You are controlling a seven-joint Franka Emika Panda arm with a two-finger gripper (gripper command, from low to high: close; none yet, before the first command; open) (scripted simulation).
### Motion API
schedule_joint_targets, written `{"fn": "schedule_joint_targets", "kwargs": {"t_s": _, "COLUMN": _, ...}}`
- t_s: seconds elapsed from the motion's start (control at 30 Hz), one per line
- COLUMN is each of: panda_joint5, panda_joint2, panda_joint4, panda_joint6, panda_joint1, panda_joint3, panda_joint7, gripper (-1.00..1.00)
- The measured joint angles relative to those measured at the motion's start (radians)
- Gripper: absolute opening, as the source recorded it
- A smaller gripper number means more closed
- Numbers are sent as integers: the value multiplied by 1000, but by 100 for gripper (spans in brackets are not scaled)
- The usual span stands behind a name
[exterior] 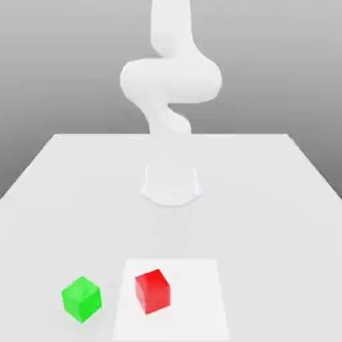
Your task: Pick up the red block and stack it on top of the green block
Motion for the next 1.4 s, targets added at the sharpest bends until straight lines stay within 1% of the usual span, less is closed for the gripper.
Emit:
{"fn": "schedule_joint_targets", "kwargs": {"t_s": 0.3, "panda_joint5": 14, "panda_joint2": 332, "panda_joint4": -141, "panda_joint6": 171, "panda_joint1": 58, "panda_joint3": -87, "panda_joint7": -219, "gripper": 0}}
{"fn": "schedule_joint_targets", "kwargs": {"t_s": 0.53, "panda_joint5": 36, "panda_joint2": 587, "panda_joint4": -249, "panda_joint6": 302, "panda_joint1": 77, "panda_joint3": -128, "panda_joint7": -395, "gripper": 0}}
{"fn": "schedule_joint_targets", "kwargs": {"t_s": 0.7, "panda_joint5": 37, "panda_joint2": 767, "panda_joint4": -322, "panda_joint6": 397, "panda_joint1": 59, "panda_joint3": -127, "panda_joint7": -506, "gripper": 0}}
{"fn": "schedule_joint_targets", "kwargs": {"t_s": 0.9, "panda_joint5": 111, "panda_joint2": 985, "panda_joint4": -305, "panda_joint6": 571, "panda_joint1": 14, "panda_joint3": -67, "panda_joint7": -579, "gripper": 0}}
{"fn": "schedule_joint_targets", "kwargs": {"t_s": 0.93, "panda_joint5": 117, "panda_joint2": 1003, "panda_joint4": -303, "panda_joint6": 587, "panda_joint1": 8, "panda_joint3": -59, "panda_joint7": -584, "gripper": -100}}
{"fn": "schedule_joint_targets", "kwargs": {"t_s": 1.17, "panda_joint5": 113, "panda_joint2": 999, "panda_joint4": -303, "panda_joint6": 582, "panda_joint1": 7, "panda_joint3": -59, "panda_joint7": -581, "gripper": -100}}
{"fn": "schedule_joint_targets", "kwargs": {"t_s": 1.33, "panda_joint5": 45, "panda_joint2": 840, "panda_joint4": -328, "panda_joint6": 449, "panda_joint1": 27, "panda_joint3": -94, "panda_joint7": -531, "gripper": -100}}
{"fn": "schedule_joint_targets", "kwargs": {"t_s": 1.4, "panda_joint5": 31, "panda_joint2": 796, "panda_joint4": -316, "panda_joint6": 393, "panda_joint1": 0, "panda_joint3": -122, "panda_joint7": -482, "gripper": -100}}
